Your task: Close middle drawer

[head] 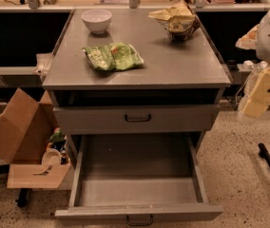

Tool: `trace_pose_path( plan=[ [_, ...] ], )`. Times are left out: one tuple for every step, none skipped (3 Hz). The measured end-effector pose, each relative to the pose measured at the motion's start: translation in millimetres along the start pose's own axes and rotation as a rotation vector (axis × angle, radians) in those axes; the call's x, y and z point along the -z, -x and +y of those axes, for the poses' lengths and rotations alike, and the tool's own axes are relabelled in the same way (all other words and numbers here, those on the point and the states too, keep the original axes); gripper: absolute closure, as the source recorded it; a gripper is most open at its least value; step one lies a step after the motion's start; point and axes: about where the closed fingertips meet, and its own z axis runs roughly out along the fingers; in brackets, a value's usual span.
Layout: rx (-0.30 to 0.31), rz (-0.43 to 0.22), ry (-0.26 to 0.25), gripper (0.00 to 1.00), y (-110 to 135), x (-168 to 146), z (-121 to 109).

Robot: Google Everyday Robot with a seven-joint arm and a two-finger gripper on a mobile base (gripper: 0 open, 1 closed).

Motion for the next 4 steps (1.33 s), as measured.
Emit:
trace_pose_path(
  plan=[
    [0.000, 0.000, 0.000, 0.00, 0.0, 0.0, 0.0],
    [0.033, 0.009, 0.020, 0.00, -1.5, -21.8, 9.3],
    [0.116, 0.000, 0.078, 0.00, -3.3, -84.2, 36.8],
    [0.161, -0.007, 0.161, 0.00, -14.7, -160.1, 77.6]
  ],
)
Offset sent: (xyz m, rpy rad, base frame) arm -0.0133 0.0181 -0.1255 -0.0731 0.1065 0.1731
